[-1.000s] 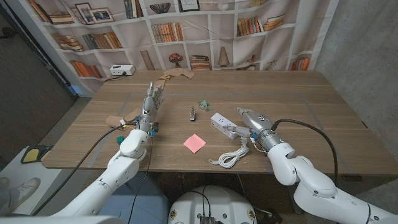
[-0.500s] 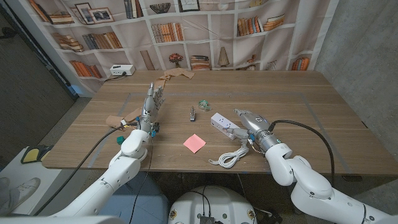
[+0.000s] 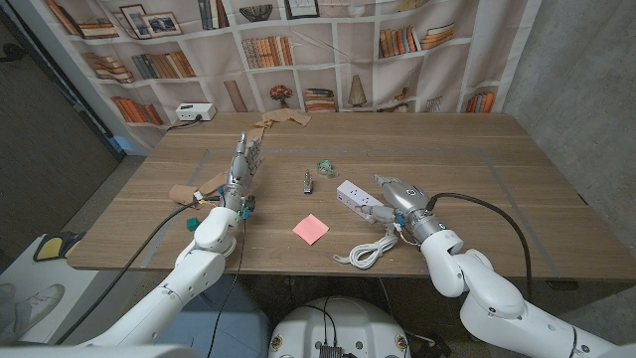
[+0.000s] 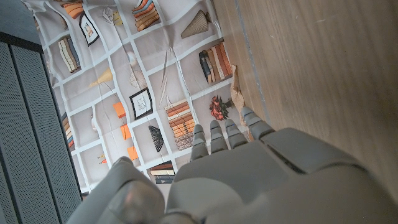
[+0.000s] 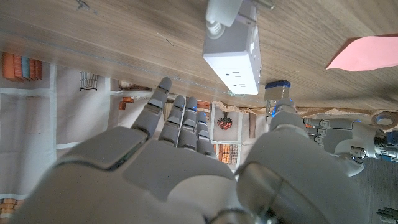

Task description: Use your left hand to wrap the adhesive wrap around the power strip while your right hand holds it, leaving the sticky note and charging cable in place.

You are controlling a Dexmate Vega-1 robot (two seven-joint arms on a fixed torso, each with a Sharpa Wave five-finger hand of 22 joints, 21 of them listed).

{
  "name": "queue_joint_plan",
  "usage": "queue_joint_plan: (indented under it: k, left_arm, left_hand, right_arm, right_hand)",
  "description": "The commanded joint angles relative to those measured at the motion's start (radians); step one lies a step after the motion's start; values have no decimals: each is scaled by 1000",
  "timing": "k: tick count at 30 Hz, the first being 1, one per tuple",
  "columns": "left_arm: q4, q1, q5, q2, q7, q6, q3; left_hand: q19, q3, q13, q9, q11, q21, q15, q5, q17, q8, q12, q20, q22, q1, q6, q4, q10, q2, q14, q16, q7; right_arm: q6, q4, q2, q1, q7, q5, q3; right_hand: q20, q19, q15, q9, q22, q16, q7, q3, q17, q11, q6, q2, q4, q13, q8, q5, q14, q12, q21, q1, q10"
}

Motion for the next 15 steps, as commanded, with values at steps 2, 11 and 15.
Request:
queue_joint_plan:
  k: [2, 11, 15]
  left_arm:
    - [6, -5, -2, 0, -5, 1, 2]
    - [-4, 0, -5, 7, -4, 8, -1]
    - [-8, 4, -6, 11, -3, 11, -3]
  left_hand:
    - [0, -5, 5, 3, 5, 2, 0, -2, 4, -1, -1, -7, 3, 1, 7, 0, 3, 10, -2, 3, 2]
    - [0, -6, 5, 3, 7, 2, 1, -2, 4, -1, 0, -8, 3, 1, 6, 0, 5, 11, -3, 3, 2]
    - [0, -6, 5, 3, 6, 2, 0, -2, 4, -1, -1, -8, 3, 1, 6, 0, 4, 11, -3, 3, 0]
  right_arm:
    - [-2, 25, 22, -4, -19, -25, -10]
    - [-8, 36, 34, -3, -16, -37, -19]
    - [-13, 40, 38, -1, -11, -45, -25]
  right_hand:
    - [-4, 13, -1, 2, 4, 10, 9, 12, 7, -4, 12, 5, -1, 7, 5, 4, 18, 12, -1, 20, 21]
    - [-8, 20, -6, 3, 4, 11, 6, 22, 9, -8, 24, 15, -5, 13, 8, 4, 22, 19, -2, 44, 29]
    - [-9, 20, -5, 3, 4, 12, 5, 24, 10, -8, 25, 17, -6, 14, 8, 3, 24, 20, -3, 49, 31]
